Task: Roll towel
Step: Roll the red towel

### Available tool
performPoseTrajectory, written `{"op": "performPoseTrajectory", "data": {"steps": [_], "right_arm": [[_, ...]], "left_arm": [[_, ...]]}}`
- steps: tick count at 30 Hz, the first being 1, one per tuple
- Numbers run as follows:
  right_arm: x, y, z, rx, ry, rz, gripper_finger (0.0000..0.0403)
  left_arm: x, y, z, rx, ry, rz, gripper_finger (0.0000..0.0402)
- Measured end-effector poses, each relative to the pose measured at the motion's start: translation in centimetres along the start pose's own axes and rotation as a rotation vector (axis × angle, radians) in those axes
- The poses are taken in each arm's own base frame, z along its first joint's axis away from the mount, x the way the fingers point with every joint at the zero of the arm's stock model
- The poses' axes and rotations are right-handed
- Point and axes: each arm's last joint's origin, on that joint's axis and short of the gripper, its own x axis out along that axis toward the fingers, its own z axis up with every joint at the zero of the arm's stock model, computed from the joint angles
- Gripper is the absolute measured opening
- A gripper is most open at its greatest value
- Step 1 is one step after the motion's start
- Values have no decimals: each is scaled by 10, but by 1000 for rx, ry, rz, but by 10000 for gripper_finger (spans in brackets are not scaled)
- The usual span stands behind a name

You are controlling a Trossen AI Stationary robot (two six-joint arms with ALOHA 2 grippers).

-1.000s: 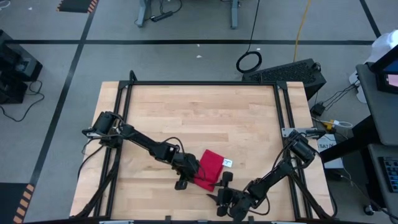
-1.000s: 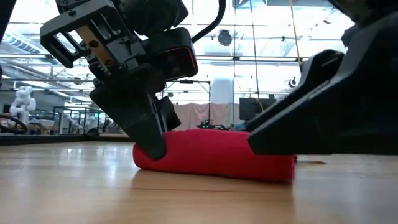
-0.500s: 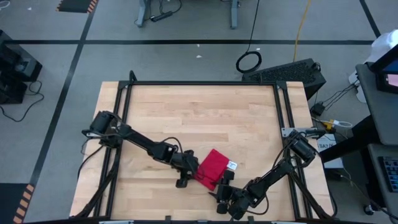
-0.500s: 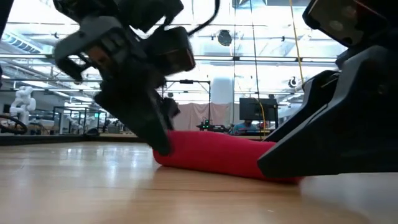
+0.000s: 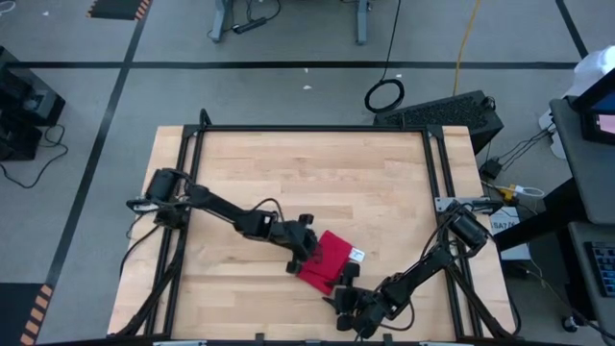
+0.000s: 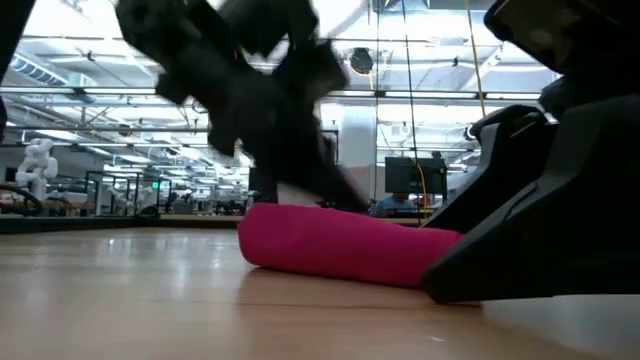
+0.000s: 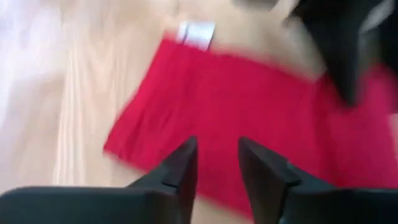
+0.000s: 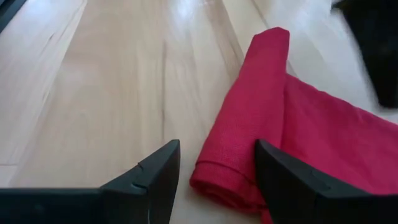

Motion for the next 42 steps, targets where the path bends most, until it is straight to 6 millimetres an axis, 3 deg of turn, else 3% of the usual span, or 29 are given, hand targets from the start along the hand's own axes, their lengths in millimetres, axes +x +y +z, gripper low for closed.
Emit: {"op": "performPoseTrajectory", "data": {"steps": [8, 19, 30, 36, 42], "right_arm": [[3, -3, 0, -62, 11, -4, 196], [18, -18, 8, -144, 33, -27, 196], [37, -35, 23, -202, 8, -12, 196], [44, -43, 27, -180, 25, 11, 196], [48, -47, 29, -164, 37, 39, 196]], "left_arm": [[16, 4, -26, -25, 143, -23, 45], [-1, -3, -41, -247, 406, 54, 6], [-46, -41, -30, -312, 518, 121, 5], [-67, -63, -11, -226, 387, 181, 4], [-80, -110, -11, -67, 277, 270, 45]]}}
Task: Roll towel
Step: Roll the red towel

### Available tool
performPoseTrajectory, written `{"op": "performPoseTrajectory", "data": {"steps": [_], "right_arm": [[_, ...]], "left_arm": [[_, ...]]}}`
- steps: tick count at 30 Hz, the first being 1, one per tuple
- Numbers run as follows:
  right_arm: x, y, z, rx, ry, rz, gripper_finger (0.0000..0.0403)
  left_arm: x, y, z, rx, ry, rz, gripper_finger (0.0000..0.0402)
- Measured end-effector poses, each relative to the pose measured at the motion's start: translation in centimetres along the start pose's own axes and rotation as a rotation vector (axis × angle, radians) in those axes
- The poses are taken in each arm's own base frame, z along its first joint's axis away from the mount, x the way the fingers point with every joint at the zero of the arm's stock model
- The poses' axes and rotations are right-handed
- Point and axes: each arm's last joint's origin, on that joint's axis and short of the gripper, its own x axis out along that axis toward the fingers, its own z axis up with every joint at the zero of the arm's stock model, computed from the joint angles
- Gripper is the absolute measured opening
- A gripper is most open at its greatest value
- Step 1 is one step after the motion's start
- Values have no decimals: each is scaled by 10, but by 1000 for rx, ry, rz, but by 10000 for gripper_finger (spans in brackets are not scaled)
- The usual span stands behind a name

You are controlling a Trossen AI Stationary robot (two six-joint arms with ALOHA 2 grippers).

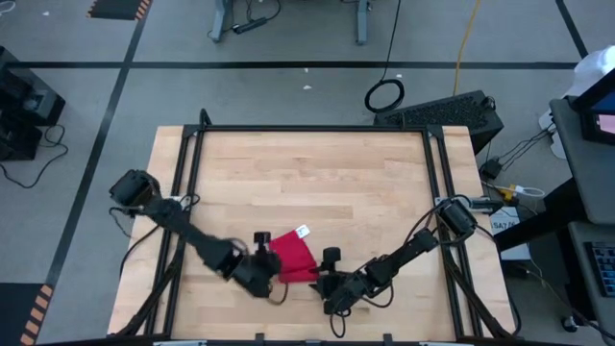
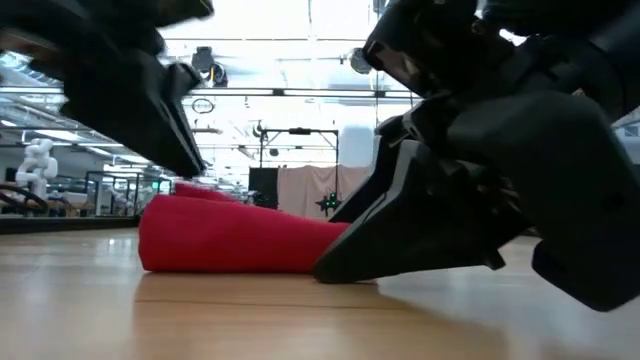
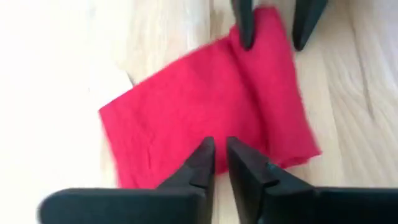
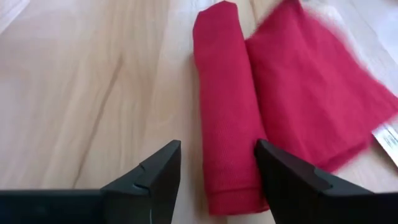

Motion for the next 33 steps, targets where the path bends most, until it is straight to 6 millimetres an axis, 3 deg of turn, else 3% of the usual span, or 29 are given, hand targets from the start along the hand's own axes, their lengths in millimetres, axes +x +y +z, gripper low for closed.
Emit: {"op": "performPoseTrajectory", "data": {"steps": [4, 7, 12, 23, 33], "right_arm": [[2, -2, 1, 6, -1, 6, 196], [4, -5, 3, 20, -3, 34, 196], [8, -9, 5, 65, -6, 54, 196], [8, -9, 6, 107, -9, 70, 196], [8, -9, 6, 114, -6, 83, 196]], "left_arm": [[-15, -27, -9, 35, -106, 74, 91], [-23, -35, -15, 0, -151, 140, 126], [-22, -48, -17, -16, -190, 100, 166], [22, -70, -49, 184, -113, 210, 173], [29, -73, -51, 170, -127, 207, 184]]}}
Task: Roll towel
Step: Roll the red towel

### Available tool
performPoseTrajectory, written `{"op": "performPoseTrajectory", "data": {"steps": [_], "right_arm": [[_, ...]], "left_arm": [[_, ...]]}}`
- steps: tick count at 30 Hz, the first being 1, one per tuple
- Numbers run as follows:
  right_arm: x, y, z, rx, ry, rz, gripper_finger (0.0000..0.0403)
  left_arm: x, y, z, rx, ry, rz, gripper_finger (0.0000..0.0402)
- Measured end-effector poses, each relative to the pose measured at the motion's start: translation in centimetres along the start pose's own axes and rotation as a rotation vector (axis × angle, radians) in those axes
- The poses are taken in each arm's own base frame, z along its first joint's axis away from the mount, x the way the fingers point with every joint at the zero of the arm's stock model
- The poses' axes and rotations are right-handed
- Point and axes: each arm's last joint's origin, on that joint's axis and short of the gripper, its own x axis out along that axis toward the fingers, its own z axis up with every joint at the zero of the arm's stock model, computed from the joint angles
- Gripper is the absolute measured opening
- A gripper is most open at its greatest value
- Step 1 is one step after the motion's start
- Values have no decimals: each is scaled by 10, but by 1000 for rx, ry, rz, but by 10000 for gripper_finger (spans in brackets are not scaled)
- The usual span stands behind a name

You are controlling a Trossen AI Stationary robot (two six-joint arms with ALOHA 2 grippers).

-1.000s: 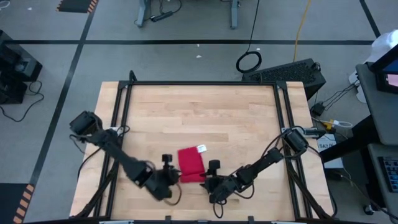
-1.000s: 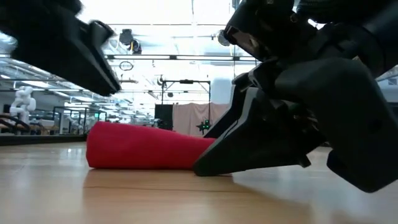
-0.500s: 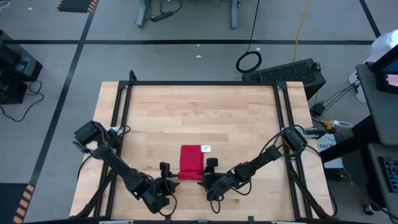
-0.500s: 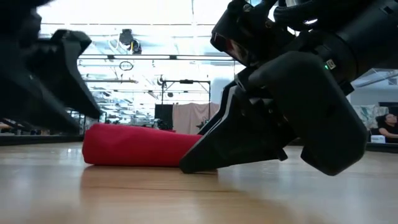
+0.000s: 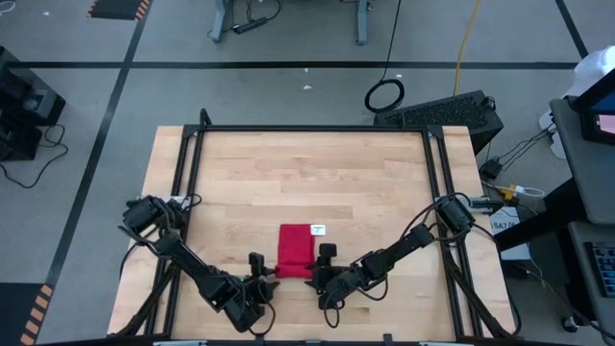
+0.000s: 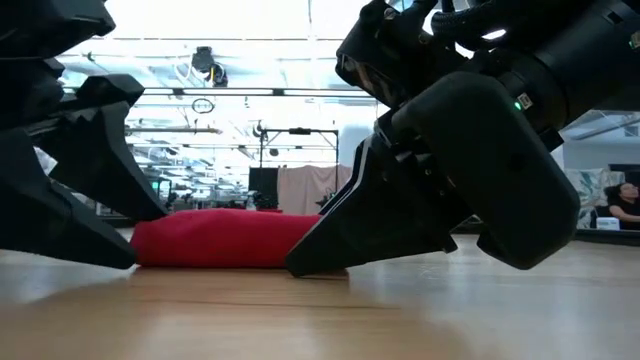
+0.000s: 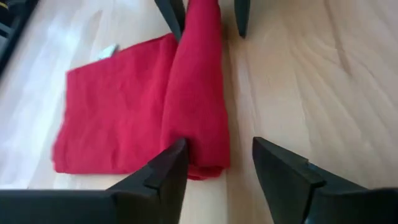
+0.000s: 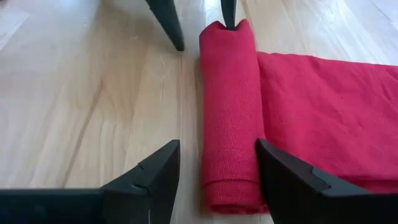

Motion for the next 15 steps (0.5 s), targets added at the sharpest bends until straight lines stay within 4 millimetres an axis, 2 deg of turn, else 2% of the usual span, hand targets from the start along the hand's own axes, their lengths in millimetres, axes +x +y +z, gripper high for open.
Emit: {"op": "performPoseTrajectory", "data": {"steps": [9, 15], "right_arm": [[1, -1, 0, 21, 4, 11, 196], [1, -1, 0, 22, 4, 11, 196]], "left_arm": [[-7, 4, 7, -61, -21, -13, 290], [3, 12, -2, -61, 18, 8, 278]]}}
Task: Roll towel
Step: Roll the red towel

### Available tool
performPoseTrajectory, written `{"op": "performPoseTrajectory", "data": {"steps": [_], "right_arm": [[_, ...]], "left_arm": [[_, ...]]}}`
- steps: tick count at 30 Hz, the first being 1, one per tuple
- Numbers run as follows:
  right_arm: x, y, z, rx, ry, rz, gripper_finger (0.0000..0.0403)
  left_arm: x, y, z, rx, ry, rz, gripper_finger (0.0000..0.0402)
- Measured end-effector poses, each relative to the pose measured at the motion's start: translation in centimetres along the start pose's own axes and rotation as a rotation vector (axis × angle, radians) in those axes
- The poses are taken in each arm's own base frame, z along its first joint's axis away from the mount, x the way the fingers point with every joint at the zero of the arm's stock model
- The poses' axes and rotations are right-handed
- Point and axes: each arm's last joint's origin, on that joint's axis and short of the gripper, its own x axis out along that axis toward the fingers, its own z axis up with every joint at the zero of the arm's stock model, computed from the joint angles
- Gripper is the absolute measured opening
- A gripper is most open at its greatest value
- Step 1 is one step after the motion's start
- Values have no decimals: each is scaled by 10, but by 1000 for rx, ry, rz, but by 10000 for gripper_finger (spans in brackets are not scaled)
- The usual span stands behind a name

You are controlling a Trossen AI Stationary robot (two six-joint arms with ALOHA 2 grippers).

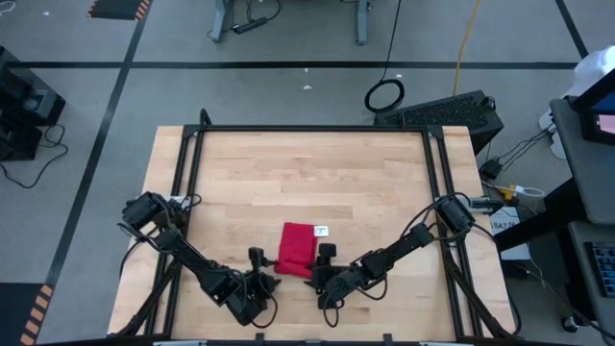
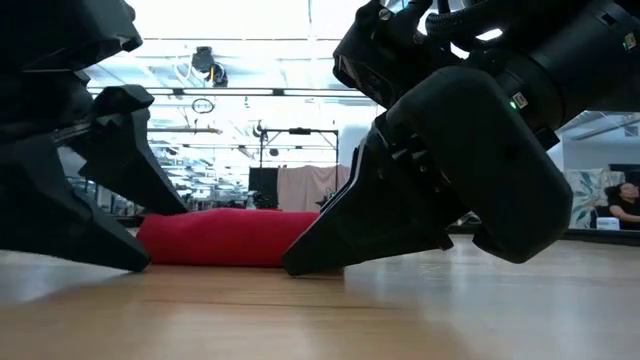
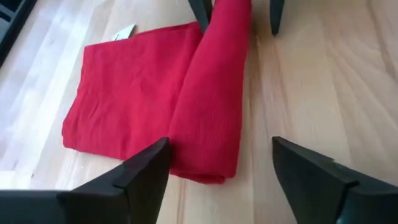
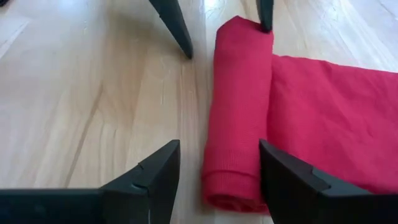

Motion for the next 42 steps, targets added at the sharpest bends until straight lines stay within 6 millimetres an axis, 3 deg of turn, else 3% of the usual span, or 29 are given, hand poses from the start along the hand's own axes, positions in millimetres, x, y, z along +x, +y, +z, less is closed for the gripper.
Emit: {"op": "performPoseTrajectory", "data": {"steps": [8, 17, 24, 28, 31, 35, 42], "right_arm": [[0, 0, 0, -2, 0, -1, 196], [-1, 0, -1, -27, -16, -50, 196], [-8, 7, 0, -123, -41, -95, 197], [-26, 17, 5, -244, -80, -158, 197], [-44, 29, 13, -312, -126, -181, 197], [-56, 42, 9, -339, -141, -171, 197], [-47, 48, 1, -217, -187, -203, 197]], "left_arm": [[6, 4, -1, -21, 13, -22, 214], [19, 16, 3, -16, 87, -104, 171], [30, 26, 6, -12, 154, -198, 79], [34, 29, 7, 6, 163, -221, 39], [36, 34, 9, -6, 186, -266, 35], [35, 43, 15, -49, 213, -364, 49], [39, 59, 23, -129, 263, -538, 52]]}}
